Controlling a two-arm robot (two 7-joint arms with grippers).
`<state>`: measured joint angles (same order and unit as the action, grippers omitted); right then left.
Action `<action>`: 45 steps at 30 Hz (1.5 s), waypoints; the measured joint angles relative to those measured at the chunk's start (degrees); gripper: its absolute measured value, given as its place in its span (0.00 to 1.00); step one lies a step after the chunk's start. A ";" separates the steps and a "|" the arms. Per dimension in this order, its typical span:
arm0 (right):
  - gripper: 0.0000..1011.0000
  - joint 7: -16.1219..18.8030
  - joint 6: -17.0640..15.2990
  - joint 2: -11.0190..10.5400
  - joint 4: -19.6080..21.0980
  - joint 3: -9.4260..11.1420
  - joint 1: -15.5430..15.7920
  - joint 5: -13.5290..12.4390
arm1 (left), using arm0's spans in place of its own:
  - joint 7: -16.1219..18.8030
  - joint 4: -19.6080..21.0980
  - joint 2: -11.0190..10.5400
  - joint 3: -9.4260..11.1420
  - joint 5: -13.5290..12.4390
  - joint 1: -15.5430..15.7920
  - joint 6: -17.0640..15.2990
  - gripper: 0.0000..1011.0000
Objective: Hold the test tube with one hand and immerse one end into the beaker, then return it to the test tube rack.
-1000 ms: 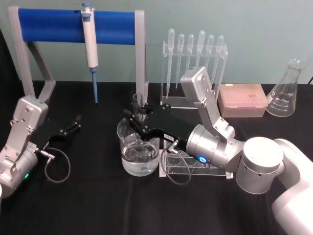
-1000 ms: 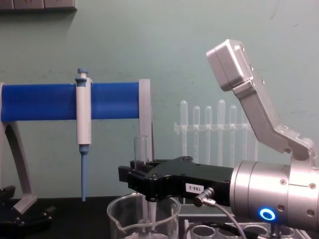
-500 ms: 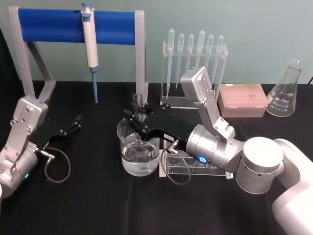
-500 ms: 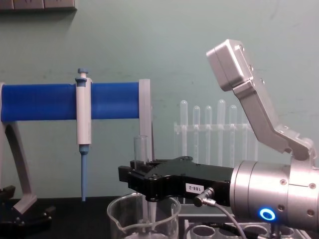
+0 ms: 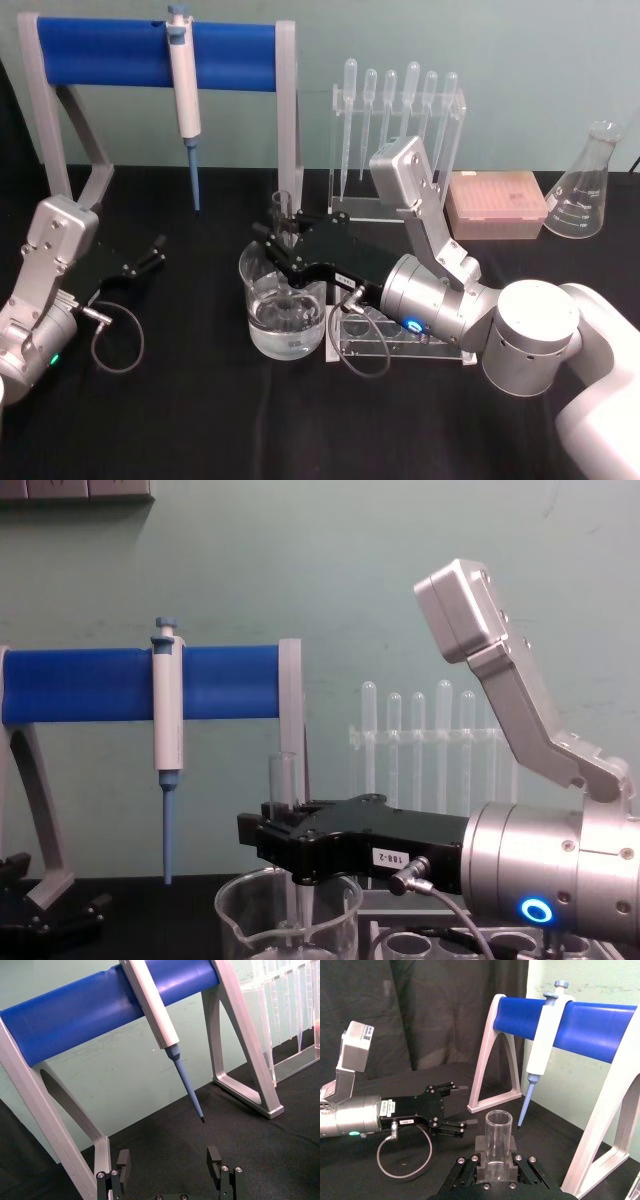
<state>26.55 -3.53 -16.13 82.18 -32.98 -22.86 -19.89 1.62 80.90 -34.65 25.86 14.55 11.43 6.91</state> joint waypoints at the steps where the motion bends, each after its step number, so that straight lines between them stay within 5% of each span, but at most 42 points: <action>1: 0.22 0.00 0.00 0.00 0.00 0.00 0.00 0.00 | 0.00 0.00 0.00 0.00 0.00 0.00 0.00 0.99; 32: 0.22 0.00 -0.16 -0.04 0.57 0.20 0.16 -0.02 | 0.00 0.00 0.00 0.00 0.00 0.00 0.00 0.99; 45: 0.23 -1.81 -6.81 -3.56 15.55 3.77 0.54 -2.34 | 0.00 0.00 0.00 0.00 0.00 0.00 0.00 0.99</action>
<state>24.75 -10.34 -19.68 97.74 -29.21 -22.33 -22.24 1.62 80.90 -34.64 25.86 14.55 11.43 6.90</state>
